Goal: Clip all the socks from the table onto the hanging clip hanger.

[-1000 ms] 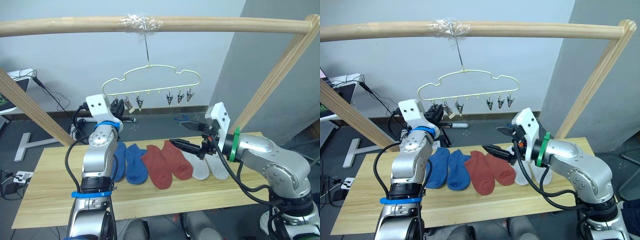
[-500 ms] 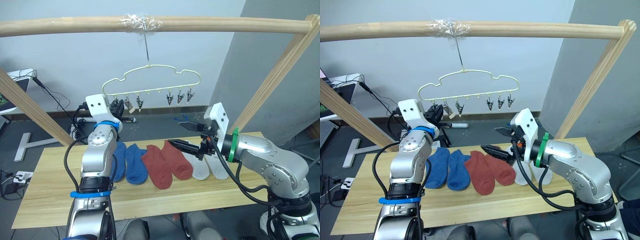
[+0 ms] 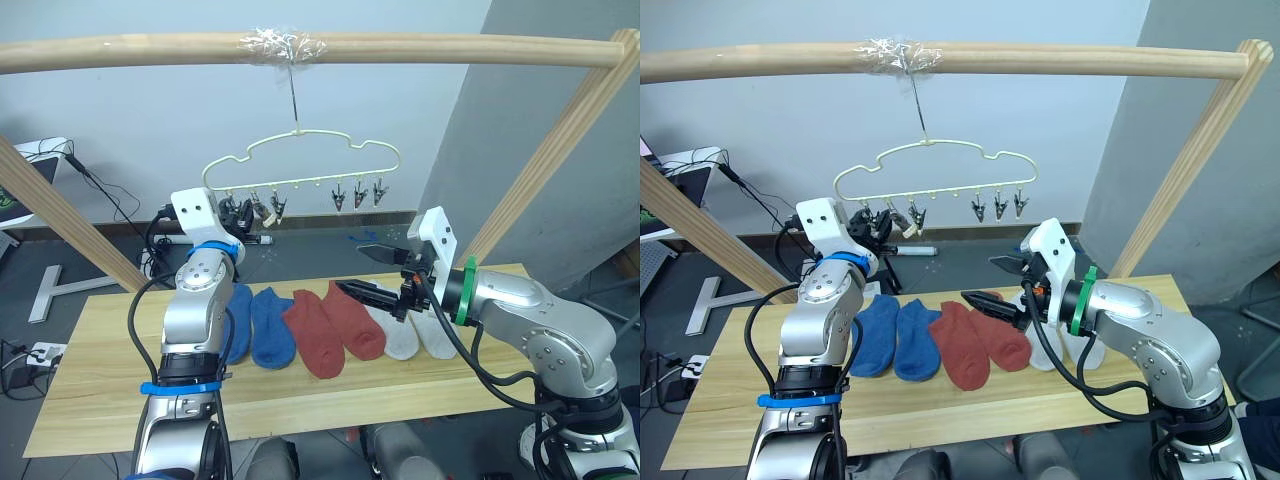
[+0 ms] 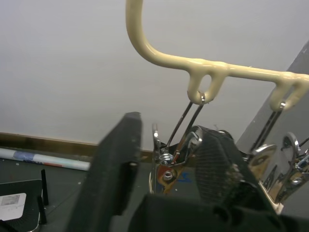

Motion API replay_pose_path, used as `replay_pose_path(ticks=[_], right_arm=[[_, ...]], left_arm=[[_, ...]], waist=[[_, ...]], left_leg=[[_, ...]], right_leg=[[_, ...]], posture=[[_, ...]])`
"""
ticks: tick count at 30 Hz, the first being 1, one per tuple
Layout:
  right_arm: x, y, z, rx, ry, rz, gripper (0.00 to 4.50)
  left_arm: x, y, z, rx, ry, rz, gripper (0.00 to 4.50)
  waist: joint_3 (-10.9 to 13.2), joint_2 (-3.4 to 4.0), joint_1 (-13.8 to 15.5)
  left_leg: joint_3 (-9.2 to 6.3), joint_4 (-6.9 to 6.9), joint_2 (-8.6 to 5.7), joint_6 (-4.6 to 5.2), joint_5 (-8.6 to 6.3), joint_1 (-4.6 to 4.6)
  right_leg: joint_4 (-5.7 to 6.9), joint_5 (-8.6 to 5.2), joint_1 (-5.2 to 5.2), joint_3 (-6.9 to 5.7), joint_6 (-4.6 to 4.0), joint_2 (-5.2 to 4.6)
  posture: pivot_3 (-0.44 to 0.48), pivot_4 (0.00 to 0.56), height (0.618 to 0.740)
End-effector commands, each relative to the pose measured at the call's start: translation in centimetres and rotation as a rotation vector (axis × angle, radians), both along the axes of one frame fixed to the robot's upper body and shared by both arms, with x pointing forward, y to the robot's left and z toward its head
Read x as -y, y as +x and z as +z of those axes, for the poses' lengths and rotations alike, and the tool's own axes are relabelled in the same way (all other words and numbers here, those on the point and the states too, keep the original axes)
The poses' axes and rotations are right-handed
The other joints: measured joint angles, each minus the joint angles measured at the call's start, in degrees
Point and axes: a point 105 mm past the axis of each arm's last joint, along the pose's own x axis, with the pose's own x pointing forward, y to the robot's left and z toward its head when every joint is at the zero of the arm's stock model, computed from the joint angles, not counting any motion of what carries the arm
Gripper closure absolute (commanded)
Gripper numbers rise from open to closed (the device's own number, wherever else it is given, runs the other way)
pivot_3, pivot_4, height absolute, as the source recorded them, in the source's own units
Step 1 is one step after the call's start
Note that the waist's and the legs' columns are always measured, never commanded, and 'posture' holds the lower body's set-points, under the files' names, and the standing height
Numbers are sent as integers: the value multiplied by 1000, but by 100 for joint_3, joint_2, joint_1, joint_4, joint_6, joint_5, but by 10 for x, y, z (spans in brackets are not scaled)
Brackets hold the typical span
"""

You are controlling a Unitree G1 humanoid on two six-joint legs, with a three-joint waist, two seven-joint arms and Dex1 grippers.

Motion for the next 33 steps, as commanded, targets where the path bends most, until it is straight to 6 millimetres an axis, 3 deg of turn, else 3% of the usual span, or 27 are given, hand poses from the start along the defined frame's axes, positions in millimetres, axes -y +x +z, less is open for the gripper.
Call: replay_pose_path(ticks=[1,16,25,33], right_arm=[[-4,-8,10,44,17,32,523],[-5,-8,9,44,20,33,523],[-5,-9,9,45,18,34,523],[-1,4,4,21,-22,-28,523]], left_arm=[[2,-2,23,74,24,-3,2415],[0,-2,31,92,13,8,2415],[-1,-2,27,80,16,16,4422],[0,-8,30,64,-103,-64,4497]], waist=[[0,0,0],[0,0,0],[0,0,0],[0,0,-3]], left_leg=[[0,0,0,0,0,0],[0,0,0,0,0,-1],[0,0,0,0,0,0],[0,0,0,0,0,0]], right_leg=[[0,0,0,0,0,0],[0,0,0,0,0,0],[1,0,0,0,0,0],[1,0,0,0,0,0]], posture=[[-283,164,740],[-280,160,740],[-280,160,740],[-281,158,740]])
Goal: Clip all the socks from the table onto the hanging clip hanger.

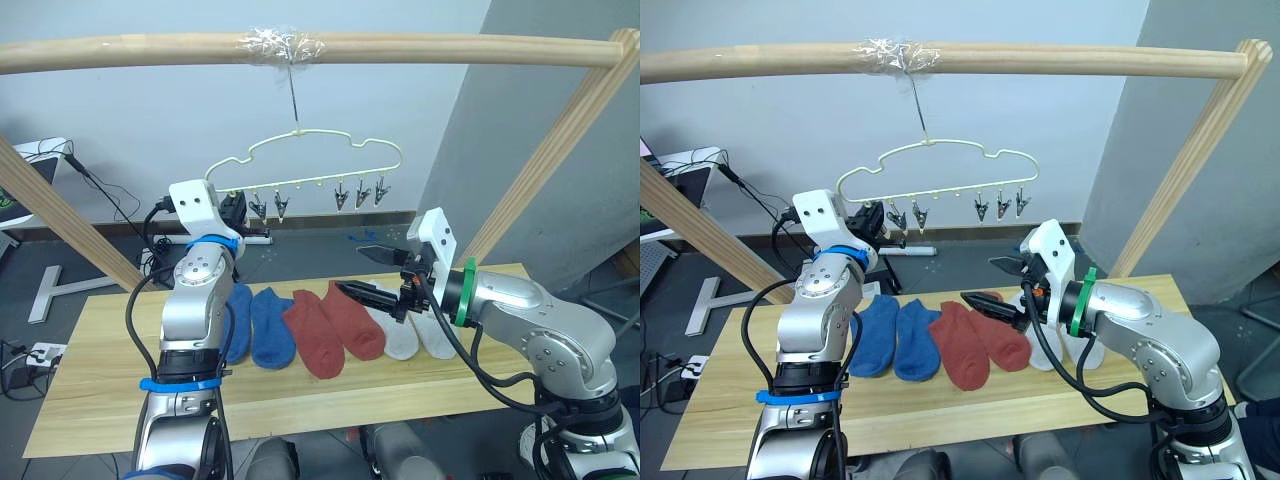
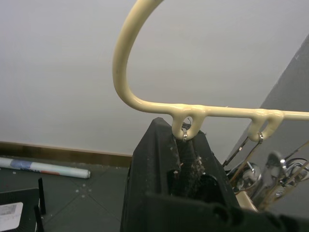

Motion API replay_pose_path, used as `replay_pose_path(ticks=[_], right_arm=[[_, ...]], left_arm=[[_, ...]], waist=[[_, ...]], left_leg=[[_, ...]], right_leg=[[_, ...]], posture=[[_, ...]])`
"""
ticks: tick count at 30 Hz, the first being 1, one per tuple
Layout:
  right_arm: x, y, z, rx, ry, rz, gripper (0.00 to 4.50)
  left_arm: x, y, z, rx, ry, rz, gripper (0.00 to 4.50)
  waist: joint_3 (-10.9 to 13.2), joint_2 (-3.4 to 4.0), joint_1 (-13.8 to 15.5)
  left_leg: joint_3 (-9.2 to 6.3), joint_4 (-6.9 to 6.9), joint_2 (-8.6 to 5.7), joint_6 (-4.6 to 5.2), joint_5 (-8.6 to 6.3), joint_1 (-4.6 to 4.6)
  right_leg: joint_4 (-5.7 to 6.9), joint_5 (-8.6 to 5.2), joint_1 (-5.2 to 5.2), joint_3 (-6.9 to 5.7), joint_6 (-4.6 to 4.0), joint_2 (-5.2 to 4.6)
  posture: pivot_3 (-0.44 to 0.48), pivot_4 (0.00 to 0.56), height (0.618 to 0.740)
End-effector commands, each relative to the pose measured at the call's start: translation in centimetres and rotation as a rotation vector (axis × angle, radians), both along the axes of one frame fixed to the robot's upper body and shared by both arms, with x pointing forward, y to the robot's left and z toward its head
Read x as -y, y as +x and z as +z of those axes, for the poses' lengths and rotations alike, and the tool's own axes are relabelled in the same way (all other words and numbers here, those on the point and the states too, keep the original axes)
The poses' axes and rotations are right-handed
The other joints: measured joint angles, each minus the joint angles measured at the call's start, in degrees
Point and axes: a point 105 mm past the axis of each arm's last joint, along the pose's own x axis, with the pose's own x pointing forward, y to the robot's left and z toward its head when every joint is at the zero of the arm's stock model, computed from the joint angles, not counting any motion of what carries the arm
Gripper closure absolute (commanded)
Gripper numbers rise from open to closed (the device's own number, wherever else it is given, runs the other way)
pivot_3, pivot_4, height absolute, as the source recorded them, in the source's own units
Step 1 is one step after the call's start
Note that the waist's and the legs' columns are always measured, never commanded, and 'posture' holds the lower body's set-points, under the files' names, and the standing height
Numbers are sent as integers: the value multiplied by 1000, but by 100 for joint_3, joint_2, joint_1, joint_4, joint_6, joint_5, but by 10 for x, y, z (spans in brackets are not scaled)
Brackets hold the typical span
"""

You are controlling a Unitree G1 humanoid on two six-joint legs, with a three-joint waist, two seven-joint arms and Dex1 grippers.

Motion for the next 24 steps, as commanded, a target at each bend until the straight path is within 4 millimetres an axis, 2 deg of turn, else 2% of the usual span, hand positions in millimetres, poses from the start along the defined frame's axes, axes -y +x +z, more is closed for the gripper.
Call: replay_pose_path(ticks=[1,7,13,15,18,24], right_arm=[[2,8,0,0,-40,-43,523],[32,49,-43,-152,-287,-305,523],[61,77,-75,-256,-387,-565,523],[67,82,-80,-276,-388,-621,924],[71,87,-89,-308,-402,-669,1819],[77,99,-109,-354,-450,-738,4059]], left_arm=[[-3,-8,19,50,-81,-53,4497],[-2,-14,28,3,-213,-186,4497],[-1,-18,30,-52,-278,-247,4497],[-1,-19,31,-54,-295,-253,4500],[0,-19,33,-55,-291,-258,4500],[3,-20,34,-74,-299,-287,4500]], waist=[[0,0,-3],[0,0,-12],[0,0,-15],[0,1,-18],[1,1,-20],[1,2,-41]], left_leg=[[0,0,0,0,0,0],[1,3,0,-2,1,0],[-5,1,1,-2,1,-7],[-5,1,2,-4,2,-7],[-5,1,2,-6,4,-9],[-4,1,0,-9,5,-8]], right_leg=[[1,0,0,0,0,0],[3,0,-1,0,0,0],[0,0,-4,3,0,0],[0,0,-5,3,0,-1],[1,0,-7,5,0,-2],[3,0,-7,4,0,-2]], posture=[[-281,158,740],[-281,161,740],[-280,163,740],[-279,165,740],[-282,167,740],[-277,170,740]])
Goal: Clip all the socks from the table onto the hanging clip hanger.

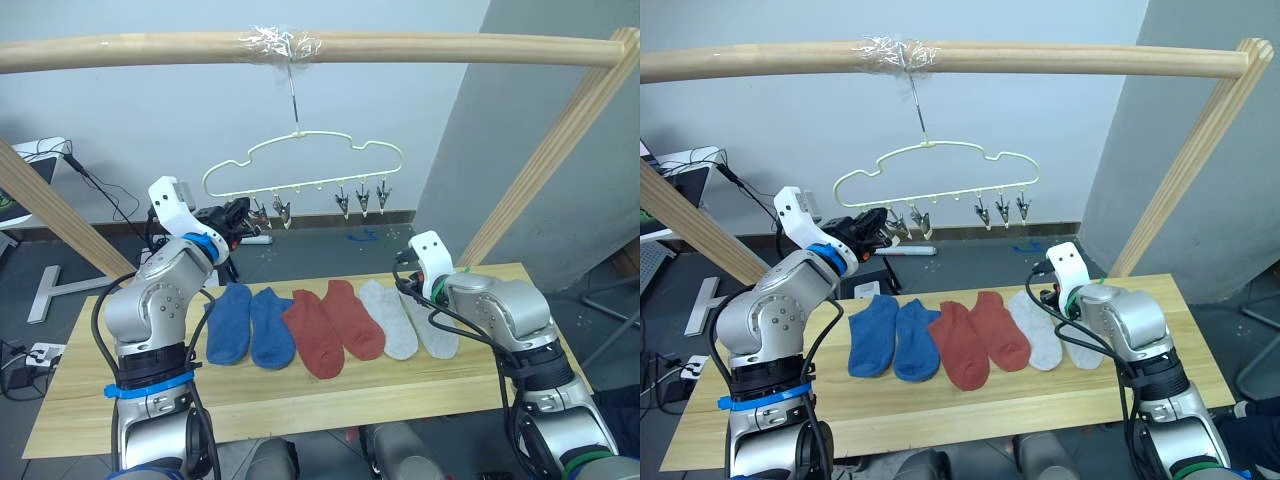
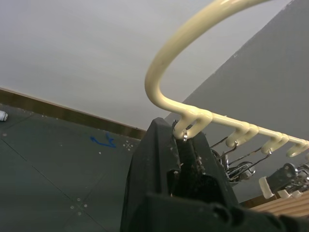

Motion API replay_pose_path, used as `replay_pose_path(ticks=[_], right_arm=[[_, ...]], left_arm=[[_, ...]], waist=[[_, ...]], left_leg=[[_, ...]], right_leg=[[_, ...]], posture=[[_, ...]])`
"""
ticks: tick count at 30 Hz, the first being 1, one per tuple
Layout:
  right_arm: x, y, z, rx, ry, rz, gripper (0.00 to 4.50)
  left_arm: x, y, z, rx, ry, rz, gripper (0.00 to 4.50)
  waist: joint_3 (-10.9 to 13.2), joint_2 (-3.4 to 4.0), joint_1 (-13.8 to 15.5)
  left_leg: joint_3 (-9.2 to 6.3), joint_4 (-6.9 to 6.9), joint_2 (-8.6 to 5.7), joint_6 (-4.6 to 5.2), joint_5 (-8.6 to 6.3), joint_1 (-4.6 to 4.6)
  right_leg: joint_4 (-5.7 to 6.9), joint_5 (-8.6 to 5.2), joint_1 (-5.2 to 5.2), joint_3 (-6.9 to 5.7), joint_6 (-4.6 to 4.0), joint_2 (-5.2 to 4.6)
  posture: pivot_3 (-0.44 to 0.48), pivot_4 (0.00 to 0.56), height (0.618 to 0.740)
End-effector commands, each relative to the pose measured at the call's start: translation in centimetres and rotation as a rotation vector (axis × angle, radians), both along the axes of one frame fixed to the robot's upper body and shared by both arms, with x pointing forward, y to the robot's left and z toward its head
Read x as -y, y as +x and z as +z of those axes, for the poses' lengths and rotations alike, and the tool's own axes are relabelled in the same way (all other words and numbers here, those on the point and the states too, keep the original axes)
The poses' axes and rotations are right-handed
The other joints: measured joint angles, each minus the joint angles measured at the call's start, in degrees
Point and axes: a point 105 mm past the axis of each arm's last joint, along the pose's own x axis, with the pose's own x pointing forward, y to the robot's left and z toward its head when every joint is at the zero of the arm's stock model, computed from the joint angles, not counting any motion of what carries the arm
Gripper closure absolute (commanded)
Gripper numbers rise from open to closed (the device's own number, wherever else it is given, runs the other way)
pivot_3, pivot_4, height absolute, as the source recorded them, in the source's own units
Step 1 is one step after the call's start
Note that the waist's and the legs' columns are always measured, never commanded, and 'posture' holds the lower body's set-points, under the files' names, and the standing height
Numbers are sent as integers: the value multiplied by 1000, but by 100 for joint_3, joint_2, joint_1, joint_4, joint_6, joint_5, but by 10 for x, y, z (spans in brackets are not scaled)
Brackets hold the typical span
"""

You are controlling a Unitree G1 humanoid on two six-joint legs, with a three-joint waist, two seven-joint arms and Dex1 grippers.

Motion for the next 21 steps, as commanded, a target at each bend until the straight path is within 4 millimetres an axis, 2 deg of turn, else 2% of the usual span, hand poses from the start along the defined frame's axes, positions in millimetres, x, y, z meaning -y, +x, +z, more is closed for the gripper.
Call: replay_pose_path(ticks=[1,6,11,18,19,21], right_arm=[[5,13,4,37,-27,-38,4414],[7,23,3,45,-40,-57,4467],[20,28,-3,33,-103,-109,2929],[29,37,-15,25,-161,-146,276],[28,39,-16,25,-158,-147,47],[26,42,-17,33,-159,-150,47]], left_arm=[[7,-5,26,74,-3,-50,4500],[4,-6,28,73,10,-42,4500],[6,-6,27,74,19,-44,4500],[7,-6,27,71,23,-51,4500],[7,-6,27,71,24,-50,4500],[6,-6,27,72,28,-49,4500]], waist=[[0,0,-5],[0,1,-12],[0,1,-1],[0,1,-12],[0,1,-16],[0,1,-29]], left_leg=[[0,0,0,0,0,0],[-1,-1,0,0,0,-1],[-4,-2,0,-2,1,-3],[-2,-1,-2,-4,2,-3],[-2,-1,-2,-4,2,-2],[-2,-2,-2,-4,2,-2]], right_leg=[[0,0,0,0,0,0],[-1,0,-1,0,0,0],[-1,0,-1,0,0,-2],[-1,0,-1,0,0,-5],[-1,0,-1,-1,0,-5],[0,0,-1,0,0,-5]], posture=[[-271,170,740],[-261,165,740],[-260,164,740],[-258,167,740],[-258,167,740],[-258,167,740]])
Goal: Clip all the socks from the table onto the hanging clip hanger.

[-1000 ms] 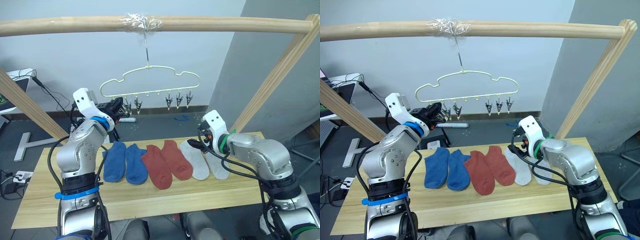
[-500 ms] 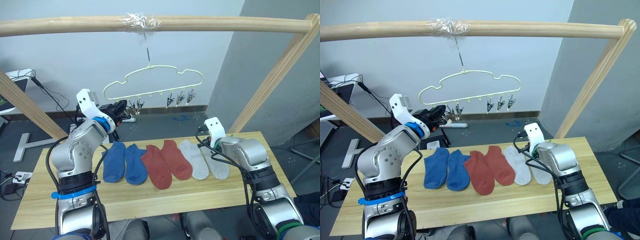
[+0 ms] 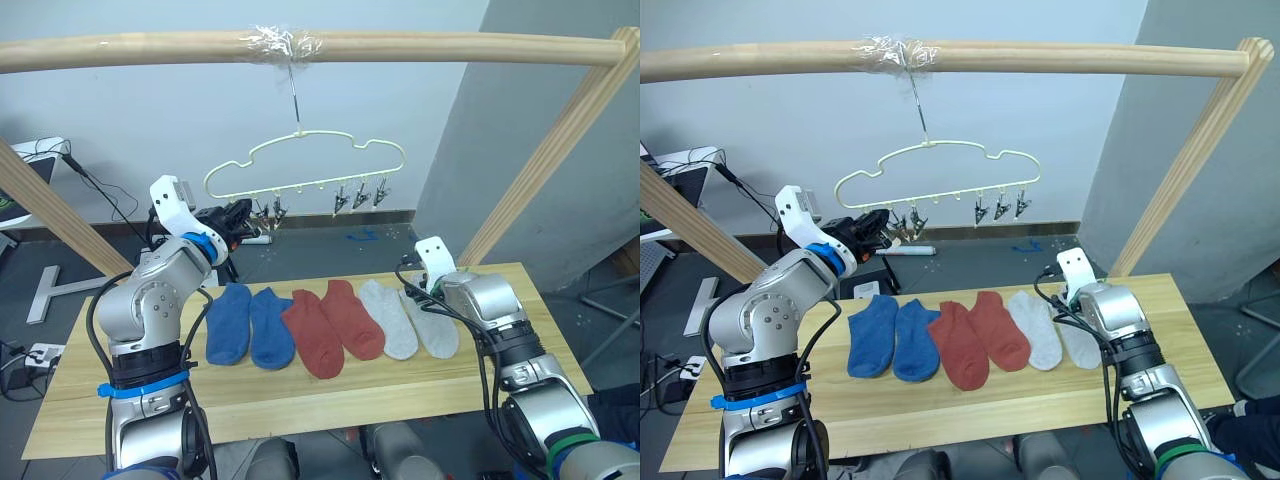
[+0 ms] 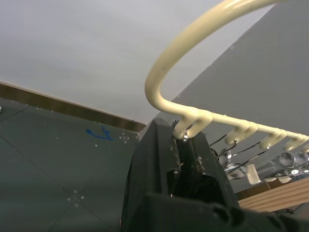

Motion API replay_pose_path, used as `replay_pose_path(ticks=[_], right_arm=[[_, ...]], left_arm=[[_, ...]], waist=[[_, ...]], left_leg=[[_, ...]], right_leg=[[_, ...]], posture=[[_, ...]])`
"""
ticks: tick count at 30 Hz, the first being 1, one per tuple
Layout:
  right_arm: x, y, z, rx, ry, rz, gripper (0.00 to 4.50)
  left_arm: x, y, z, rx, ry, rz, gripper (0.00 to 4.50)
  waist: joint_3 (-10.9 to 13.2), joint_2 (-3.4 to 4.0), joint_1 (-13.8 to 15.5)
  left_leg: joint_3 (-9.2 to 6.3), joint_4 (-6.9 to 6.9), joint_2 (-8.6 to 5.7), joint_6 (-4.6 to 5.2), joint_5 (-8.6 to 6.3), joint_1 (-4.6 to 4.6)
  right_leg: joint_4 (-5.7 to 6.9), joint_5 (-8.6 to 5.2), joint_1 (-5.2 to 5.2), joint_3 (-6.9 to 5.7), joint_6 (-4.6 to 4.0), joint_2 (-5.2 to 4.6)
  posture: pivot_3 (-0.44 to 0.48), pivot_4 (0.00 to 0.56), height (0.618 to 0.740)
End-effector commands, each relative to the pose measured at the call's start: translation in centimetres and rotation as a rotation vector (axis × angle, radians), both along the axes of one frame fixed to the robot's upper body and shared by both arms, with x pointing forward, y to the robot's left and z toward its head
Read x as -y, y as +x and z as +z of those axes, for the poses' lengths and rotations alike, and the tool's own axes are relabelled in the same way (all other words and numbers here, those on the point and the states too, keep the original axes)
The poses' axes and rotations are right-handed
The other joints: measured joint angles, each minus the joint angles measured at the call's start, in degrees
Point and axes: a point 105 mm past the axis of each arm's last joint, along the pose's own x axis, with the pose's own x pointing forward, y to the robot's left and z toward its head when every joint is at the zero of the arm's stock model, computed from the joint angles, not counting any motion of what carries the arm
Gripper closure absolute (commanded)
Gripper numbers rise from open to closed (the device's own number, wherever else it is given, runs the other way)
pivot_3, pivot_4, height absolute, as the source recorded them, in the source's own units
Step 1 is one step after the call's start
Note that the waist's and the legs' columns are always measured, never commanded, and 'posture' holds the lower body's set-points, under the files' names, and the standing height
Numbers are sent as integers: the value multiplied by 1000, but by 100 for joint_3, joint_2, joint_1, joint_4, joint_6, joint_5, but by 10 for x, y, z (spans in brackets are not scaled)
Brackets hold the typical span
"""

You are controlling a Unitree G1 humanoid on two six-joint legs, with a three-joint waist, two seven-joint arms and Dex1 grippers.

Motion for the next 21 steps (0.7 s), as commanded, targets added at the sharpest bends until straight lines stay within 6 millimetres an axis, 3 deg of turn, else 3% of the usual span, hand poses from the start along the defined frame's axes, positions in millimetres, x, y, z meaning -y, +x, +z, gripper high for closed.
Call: replay_pose_path(ticks=[1,13,21], right_arm=[[-4,14,13,75,-3,-3,47],[8,29,-9,78,-19,-115,47],[5,25,-28,-12,111,-247,47]], left_arm=[[5,-4,26,94,26,-20,4500],[5,-5,28,98,40,-19,4500],[5,-5,29,100,47,-16,4500]], waist=[[0,0,-15],[0,0,-20],[0,0,-21]], left_leg=[[0,0,0,0,0,0],[0,0,-4,-4,2,-2],[-2,-1,-3,-21,12,-2]], right_leg=[[0,0,0,0,0,0],[0,0,0,-1,0,-6],[1,1,1,-3,0,-7]], posture=[[-258,167,740],[-238,164,740],[-226,161,740]])
